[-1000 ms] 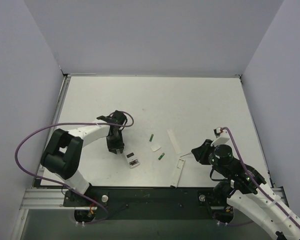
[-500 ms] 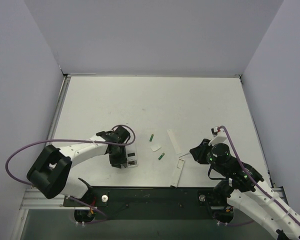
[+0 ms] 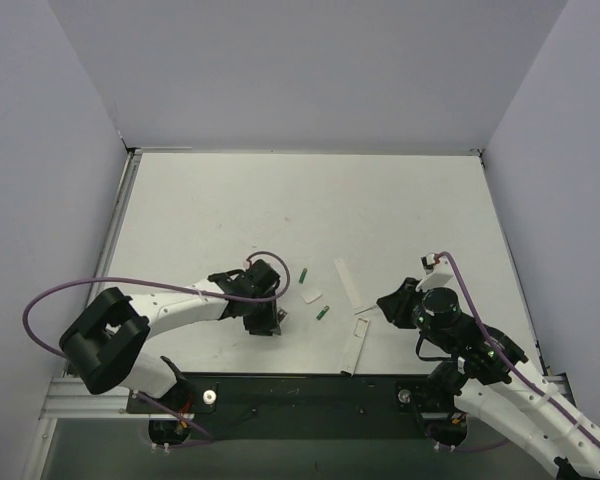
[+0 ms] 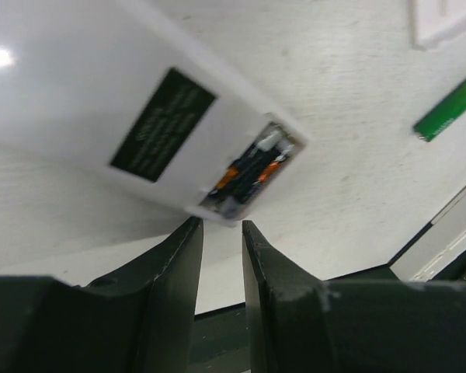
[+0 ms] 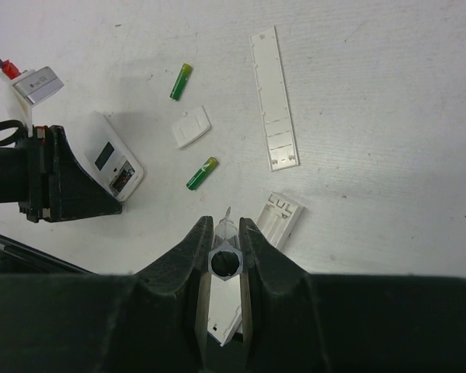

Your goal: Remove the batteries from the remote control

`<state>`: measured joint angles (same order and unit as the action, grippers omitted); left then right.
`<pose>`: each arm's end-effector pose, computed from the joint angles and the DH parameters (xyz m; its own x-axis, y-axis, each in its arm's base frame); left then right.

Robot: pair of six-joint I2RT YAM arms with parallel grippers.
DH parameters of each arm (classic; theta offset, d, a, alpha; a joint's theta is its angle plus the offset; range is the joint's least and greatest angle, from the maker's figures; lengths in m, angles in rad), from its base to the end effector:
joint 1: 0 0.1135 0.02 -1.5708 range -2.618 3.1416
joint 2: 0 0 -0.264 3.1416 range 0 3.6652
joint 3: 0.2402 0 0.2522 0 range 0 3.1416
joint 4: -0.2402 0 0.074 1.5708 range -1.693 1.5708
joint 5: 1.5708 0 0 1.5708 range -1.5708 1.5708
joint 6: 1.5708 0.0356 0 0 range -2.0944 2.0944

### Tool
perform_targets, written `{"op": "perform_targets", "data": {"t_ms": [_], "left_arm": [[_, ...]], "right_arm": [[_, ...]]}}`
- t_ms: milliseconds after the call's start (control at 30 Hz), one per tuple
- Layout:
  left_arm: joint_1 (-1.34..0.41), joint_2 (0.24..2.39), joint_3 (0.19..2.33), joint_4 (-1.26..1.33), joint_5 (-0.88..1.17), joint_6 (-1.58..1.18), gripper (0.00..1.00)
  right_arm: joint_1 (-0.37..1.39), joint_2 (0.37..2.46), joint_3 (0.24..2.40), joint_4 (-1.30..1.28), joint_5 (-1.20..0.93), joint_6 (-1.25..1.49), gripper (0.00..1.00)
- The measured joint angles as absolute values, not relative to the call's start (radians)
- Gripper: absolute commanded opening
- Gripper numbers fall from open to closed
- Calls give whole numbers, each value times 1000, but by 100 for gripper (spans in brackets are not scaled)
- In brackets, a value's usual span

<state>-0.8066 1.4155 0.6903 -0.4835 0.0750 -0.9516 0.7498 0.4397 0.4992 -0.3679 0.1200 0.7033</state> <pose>0.1649 -0.1759 0.1543 -0.9768 -0.1545 -0.1485 -0.0985 0.9391 -0.3291 0.0953 0.0829 0.2671 -0.5530 0.3624 -0.7502 -0.3087 0.7472 0.5885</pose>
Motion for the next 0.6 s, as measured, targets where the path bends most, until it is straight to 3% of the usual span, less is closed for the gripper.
{"op": "perform_targets", "data": {"t_ms": [200,400,600], "left_arm": [[-860,1489,793,-451,65,-946,38],[-827,1416,863,-482,31,-888,40],[-470,1362,861,-524,61,-775,40]], "right_arm": [[762,458,500,-354,127,707,0],[824,557,515,-293,153,707,0],[1002,749,576,-132,252,660,0]]}}
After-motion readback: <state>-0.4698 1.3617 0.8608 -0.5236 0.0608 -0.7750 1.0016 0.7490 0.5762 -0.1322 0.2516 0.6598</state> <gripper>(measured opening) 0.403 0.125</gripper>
